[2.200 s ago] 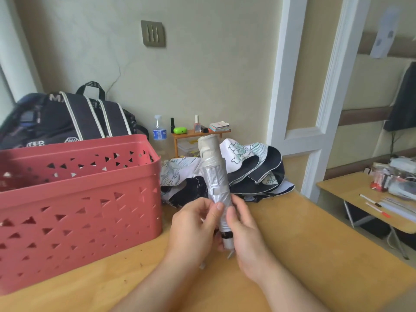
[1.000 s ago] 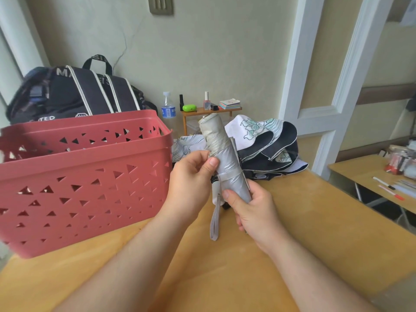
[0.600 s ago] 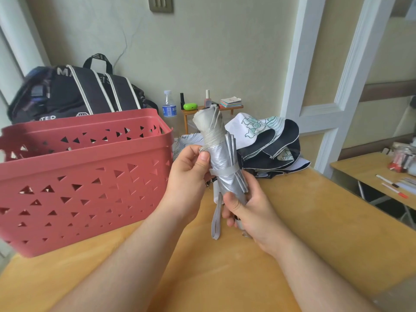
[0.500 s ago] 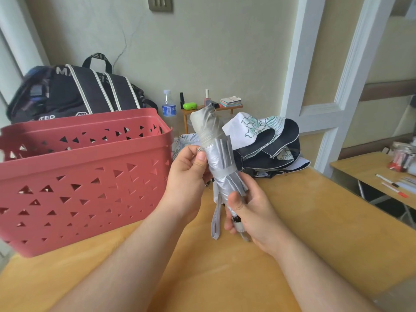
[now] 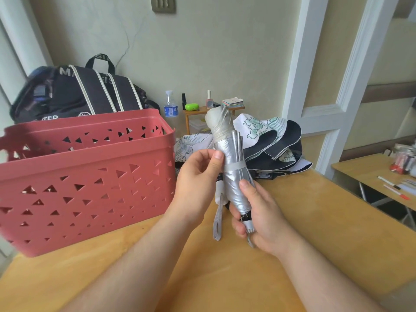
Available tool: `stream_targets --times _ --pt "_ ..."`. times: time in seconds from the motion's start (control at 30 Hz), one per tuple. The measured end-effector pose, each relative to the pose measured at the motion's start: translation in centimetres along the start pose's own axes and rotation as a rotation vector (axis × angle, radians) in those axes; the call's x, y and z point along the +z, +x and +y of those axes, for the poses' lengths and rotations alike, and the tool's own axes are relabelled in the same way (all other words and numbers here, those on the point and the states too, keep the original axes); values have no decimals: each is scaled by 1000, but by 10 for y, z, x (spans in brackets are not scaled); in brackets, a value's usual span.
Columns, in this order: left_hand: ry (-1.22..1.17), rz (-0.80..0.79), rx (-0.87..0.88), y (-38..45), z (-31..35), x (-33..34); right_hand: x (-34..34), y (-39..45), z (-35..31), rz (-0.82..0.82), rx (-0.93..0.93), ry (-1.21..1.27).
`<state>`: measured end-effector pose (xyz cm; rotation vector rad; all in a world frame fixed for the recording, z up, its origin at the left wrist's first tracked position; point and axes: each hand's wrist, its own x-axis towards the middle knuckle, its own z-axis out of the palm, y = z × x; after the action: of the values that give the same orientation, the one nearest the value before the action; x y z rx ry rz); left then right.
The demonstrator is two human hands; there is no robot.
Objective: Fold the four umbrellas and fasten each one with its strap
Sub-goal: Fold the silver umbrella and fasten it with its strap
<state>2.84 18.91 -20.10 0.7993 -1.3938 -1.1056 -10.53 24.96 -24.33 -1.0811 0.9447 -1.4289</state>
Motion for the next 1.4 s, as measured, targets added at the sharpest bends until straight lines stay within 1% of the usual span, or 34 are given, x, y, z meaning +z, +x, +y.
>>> stream_targets --times 0.07,0.13,0.17,0.23,0.33,0.47,0.53,0.6,0.67,0.77,0.8,0.9,0.97,1.0,1.07,1.13,1.17,1.27,1.3,1.37,1.4 --pt "-85 -56 -30 -1 4 -1 0 -4 -4 -88 148 61" --pt "-231 -153 -79 0 11 -3 2 -8 -6 -201 306 81" --pt "-302 -198 -101 -1 16 -4 2 -9 -5 -251 352 77" --pt "-386 -243 -107 -3 24 -1 5 -10 -2 -311 371 89" --pt "-422 -178 -29 -4 30 3 11 -8 -2 -272 308 102" --pt "-382 -55 26 -3 43 2 22 -13 -18 -163 25 28" --pt "-388 -51 14 -9 52 4 32 -23 -29 -41 -53 -110" --pt "-390 -87 30 -16 61 6 41 -31 -37 43 -73 -173" --pt "-435 -118 41 -18 80 1 47 -37 -48 60 -54 -152" --pt "-606 -18 66 -8 117 -19 54 -44 -63 34 -2 -162" --pt "-623 3 84 -5 132 -26 59 -46 -67 34 12 -167" --pt "-485 59 74 -5 162 -41 76 -47 -79 96 53 -86" --pt "-407 83 109 -11 176 -48 90 -45 -89 157 90 -12" --pt "-387 85 140 -13 184 -52 97 -44 -95 161 94 -8" --pt "-359 95 178 -13 198 -69 112 -44 -109 98 81 -54" --pt "-267 111 195 -5 210 -94 126 -43 -129 8 49 -122" --pt "-155 125 202 2 215 -108 132 -41 -140 -22 12 -160" --pt "336 108 215 21 232 -157 150 -23 -178 -136 -130 -295" --pt "419 92 208 26 237 -173 155 -14 -190 -175 -162 -358" --pt "451 41 171 32 244 -206 165 9 -209 -227 -198 -541" --pt "466 11 155 34 245 -222 168 23 -215 -224 -204 -665"
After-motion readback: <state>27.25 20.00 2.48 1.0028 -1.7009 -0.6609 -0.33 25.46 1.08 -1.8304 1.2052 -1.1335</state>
